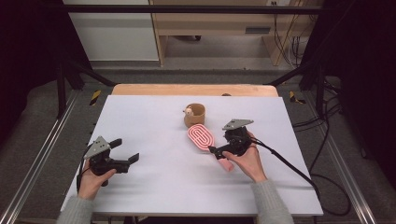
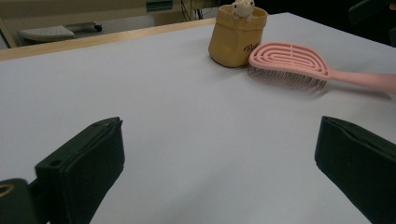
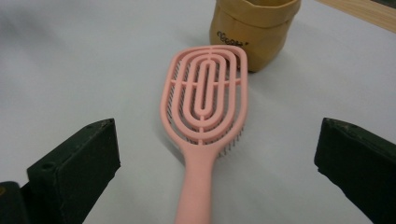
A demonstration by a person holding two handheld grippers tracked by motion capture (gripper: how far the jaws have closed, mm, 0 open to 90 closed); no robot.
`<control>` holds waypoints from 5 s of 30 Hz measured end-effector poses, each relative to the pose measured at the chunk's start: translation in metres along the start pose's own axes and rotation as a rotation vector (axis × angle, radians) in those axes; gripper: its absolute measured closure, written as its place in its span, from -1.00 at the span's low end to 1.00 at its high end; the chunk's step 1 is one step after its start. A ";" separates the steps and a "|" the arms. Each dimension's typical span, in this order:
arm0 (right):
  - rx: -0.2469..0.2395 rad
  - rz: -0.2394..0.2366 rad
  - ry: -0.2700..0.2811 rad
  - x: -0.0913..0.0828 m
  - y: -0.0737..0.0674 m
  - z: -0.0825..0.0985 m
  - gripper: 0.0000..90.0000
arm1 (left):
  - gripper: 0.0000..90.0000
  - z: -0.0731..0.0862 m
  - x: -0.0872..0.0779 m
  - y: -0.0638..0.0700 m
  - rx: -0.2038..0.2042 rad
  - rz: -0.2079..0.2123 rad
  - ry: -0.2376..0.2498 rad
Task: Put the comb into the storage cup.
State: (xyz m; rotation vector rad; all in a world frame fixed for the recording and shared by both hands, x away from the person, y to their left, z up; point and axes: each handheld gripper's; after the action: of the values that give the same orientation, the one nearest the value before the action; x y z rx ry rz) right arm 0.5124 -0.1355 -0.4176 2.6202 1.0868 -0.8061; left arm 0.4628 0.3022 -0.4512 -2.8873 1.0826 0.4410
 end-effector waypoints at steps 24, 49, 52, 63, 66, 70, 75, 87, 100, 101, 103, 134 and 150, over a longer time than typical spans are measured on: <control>-0.013 -0.005 -0.096 0.026 -0.004 0.012 -0.98 | -0.97 0.000 0.000 0.000 -0.001 0.002 0.000; -0.029 -0.003 -0.198 0.040 -0.006 0.023 -0.29 | -0.97 0.000 0.000 0.000 -0.001 0.003 -0.002; -0.033 0.004 -0.203 0.041 -0.006 0.024 -0.23 | -0.97 0.000 0.000 0.000 -0.001 0.003 -0.002; -0.024 0.003 -0.213 0.044 -0.006 0.025 0.13 | -0.97 0.000 0.000 0.000 -0.001 0.004 -0.003; -0.024 0.005 -0.221 0.045 -0.006 0.026 0.19 | -0.97 0.000 0.000 0.000 -0.001 0.004 -0.003; -0.015 0.007 -0.227 0.045 -0.006 0.026 0.21 | -0.97 0.000 0.000 0.000 -0.002 0.004 -0.001; -0.004 0.012 -0.229 0.046 -0.006 0.026 0.26 | -0.97 0.000 0.000 0.000 -0.002 0.004 -0.002; 0.004 0.012 -0.240 0.047 -0.007 0.026 0.47 | -0.97 0.000 0.000 0.000 -0.002 0.003 -0.001; -0.004 0.013 -0.242 0.047 -0.007 0.026 0.53 | -0.97 0.000 0.000 0.000 -0.003 0.005 -0.001; -0.005 0.013 -0.242 0.047 -0.007 0.027 0.53 | -0.97 0.000 0.000 0.000 -0.002 0.004 -0.001; -0.009 0.013 -0.242 0.047 -0.007 0.026 0.53 | -0.97 0.000 0.000 0.000 -0.003 0.004 -0.001; -0.014 0.005 -0.213 0.030 -0.010 0.020 0.54 | -0.97 0.000 -0.001 0.000 -0.012 0.002 0.006; -0.016 -0.004 -0.174 0.015 -0.014 0.015 0.54 | -0.97 -0.002 -0.001 0.003 -0.013 0.006 0.012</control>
State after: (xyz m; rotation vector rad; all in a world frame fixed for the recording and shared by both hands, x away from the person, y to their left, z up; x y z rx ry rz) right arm 0.5051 -0.1226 -0.4378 2.4807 1.0459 -1.0006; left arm 0.4613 0.3003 -0.4487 -2.9019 1.0944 0.4332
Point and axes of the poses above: each handheld gripper's, and its own axes: x roughly forward along the jaws, z roughly out of its underside, y roughly to its right, and after that the axes turned 6 degrees about y, right-handed
